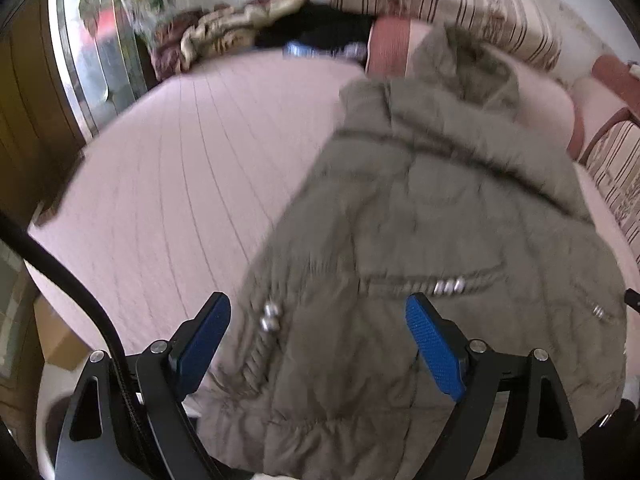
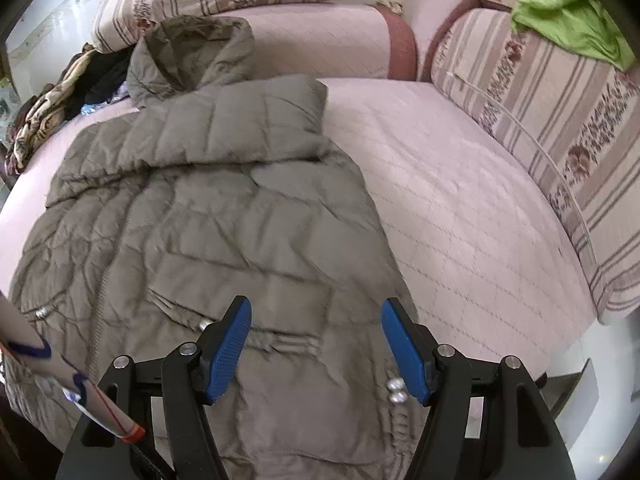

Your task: Fold large clothes

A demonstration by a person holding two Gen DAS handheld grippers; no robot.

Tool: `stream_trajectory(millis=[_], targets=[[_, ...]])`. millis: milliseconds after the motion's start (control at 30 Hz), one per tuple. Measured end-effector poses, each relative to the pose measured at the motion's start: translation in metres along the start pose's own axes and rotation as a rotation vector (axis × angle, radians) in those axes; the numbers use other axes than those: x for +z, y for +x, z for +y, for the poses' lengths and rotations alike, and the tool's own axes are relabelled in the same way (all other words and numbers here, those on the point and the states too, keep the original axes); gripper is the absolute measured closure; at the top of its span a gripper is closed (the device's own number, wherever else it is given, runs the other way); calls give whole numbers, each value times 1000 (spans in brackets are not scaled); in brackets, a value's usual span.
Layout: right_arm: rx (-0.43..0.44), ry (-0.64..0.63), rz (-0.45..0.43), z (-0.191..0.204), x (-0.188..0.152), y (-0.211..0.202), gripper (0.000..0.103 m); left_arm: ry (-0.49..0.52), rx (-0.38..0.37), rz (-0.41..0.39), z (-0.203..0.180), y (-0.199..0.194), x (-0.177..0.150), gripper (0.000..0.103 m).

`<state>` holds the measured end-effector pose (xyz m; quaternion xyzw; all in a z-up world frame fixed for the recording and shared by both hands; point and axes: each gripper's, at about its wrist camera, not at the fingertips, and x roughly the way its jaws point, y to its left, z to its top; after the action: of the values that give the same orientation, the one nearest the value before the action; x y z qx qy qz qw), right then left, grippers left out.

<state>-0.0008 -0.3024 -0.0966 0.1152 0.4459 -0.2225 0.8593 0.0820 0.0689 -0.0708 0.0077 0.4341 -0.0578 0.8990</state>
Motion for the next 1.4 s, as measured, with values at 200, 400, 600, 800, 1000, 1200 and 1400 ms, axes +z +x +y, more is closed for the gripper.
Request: stream_trajectory(millis=[200, 400, 600, 800, 1000, 1200, 1400], targets=[[72, -14, -9, 35, 33, 5, 30, 30, -1, -60, -15, 0, 57, 14], [79, -78, -57, 81, 76, 7, 28, -24, 20, -71, -21, 39, 117, 14], [65, -133, -81, 123, 131, 24, 26, -90, 94, -47, -6, 92, 137, 14], [80, -118, -88, 156, 194, 54, 26, -124, 152, 9, 10, 135, 149, 14], [115, -94, -133, 188, 273, 81, 26, -143, 117, 32, 13, 150, 153, 14], [276, 110, -133, 212, 362, 117, 19, -72, 118, 27, -6, 158, 154, 14], [357, 299, -91, 237, 425, 170, 17, -56, 85, 60, -13, 170, 156, 14]])
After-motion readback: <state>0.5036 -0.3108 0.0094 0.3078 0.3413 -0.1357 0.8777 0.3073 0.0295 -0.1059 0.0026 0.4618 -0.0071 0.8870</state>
